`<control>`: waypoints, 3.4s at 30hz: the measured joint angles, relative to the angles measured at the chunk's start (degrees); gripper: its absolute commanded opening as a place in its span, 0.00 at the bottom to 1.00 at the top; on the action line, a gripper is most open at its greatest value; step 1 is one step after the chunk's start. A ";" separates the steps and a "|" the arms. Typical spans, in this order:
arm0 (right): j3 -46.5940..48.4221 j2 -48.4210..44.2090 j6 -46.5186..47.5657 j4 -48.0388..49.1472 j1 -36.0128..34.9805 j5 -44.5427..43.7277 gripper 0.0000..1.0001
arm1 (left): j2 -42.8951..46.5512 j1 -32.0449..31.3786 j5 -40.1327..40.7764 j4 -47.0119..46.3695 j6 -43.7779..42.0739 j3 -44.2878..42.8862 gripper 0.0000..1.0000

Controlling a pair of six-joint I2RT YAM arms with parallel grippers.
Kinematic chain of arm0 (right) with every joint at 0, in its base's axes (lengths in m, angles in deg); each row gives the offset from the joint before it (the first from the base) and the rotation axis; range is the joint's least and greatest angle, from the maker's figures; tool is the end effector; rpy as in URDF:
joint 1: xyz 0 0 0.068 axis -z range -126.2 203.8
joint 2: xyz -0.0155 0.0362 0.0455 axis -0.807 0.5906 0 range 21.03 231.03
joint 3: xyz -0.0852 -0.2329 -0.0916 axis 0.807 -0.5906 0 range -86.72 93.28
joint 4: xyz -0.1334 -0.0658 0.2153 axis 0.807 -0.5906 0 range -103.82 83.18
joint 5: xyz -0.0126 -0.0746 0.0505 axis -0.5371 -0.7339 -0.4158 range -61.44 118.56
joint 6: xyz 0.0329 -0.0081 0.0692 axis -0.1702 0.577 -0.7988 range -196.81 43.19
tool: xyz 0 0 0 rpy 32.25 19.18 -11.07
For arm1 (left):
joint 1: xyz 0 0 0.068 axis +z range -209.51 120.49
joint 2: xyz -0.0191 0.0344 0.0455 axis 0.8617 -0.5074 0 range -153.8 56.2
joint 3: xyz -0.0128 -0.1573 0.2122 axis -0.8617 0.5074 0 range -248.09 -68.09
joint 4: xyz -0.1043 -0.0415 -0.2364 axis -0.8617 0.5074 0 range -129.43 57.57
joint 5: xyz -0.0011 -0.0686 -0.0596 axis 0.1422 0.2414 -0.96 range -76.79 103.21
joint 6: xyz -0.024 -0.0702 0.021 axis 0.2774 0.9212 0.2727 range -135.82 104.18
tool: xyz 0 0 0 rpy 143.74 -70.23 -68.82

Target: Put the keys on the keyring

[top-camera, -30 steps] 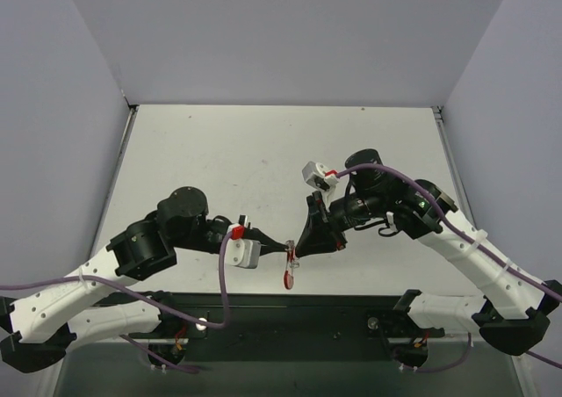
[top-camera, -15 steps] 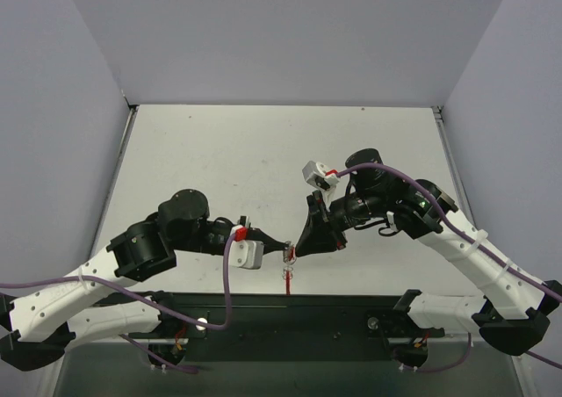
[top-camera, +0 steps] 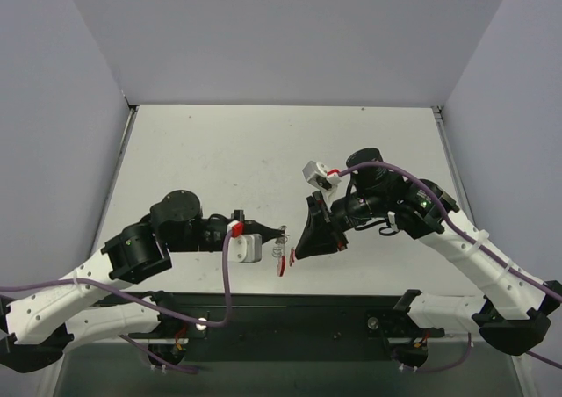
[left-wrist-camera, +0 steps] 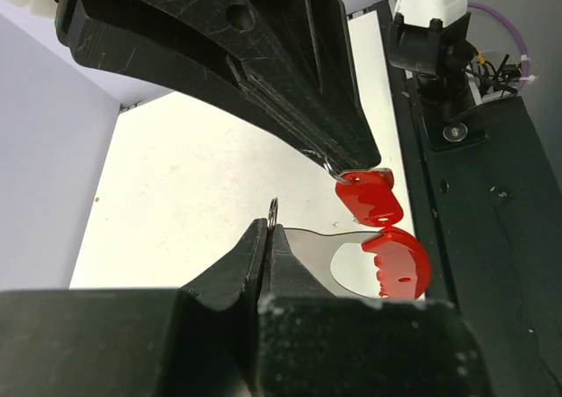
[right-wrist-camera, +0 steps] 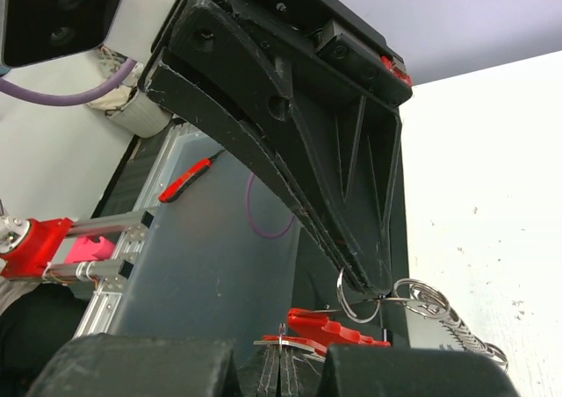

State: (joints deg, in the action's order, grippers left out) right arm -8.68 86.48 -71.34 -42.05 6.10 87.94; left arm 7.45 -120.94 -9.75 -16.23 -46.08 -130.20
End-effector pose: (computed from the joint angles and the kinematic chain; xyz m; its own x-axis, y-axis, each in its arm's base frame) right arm 0.1194 0.2151 0.4163 -0.1709 -0.2602 -0.9503 -0.9318 -0.2707 0.2417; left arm 0.0775 -0.1956 0.3974 0.4295 0.1817 -0.8846 0.8984 0.0131 0.4389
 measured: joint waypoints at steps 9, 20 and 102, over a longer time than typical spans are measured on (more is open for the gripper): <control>-0.02 0.02 -0.04 0.00 0.00 -0.02 0.00 | 1.68 -0.04 -0.26 0.24 -1.16 0.07 0.00; 0.00 1.42 -0.72 0.00 0.00 -0.02 0.00 | 1.40 -0.59 -4.94 2.51 -2.01 -0.31 0.00; 0.28 1.90 -1.11 -1.03 0.00 0.02 0.00 | -0.09 -2.67 -4.11 2.27 -1.79 0.26 0.00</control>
State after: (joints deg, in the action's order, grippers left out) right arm -8.39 88.38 -72.45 -43.07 6.10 87.96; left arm 7.37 -123.60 -13.86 -13.96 -47.87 -129.94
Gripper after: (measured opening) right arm 0.026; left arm 0.025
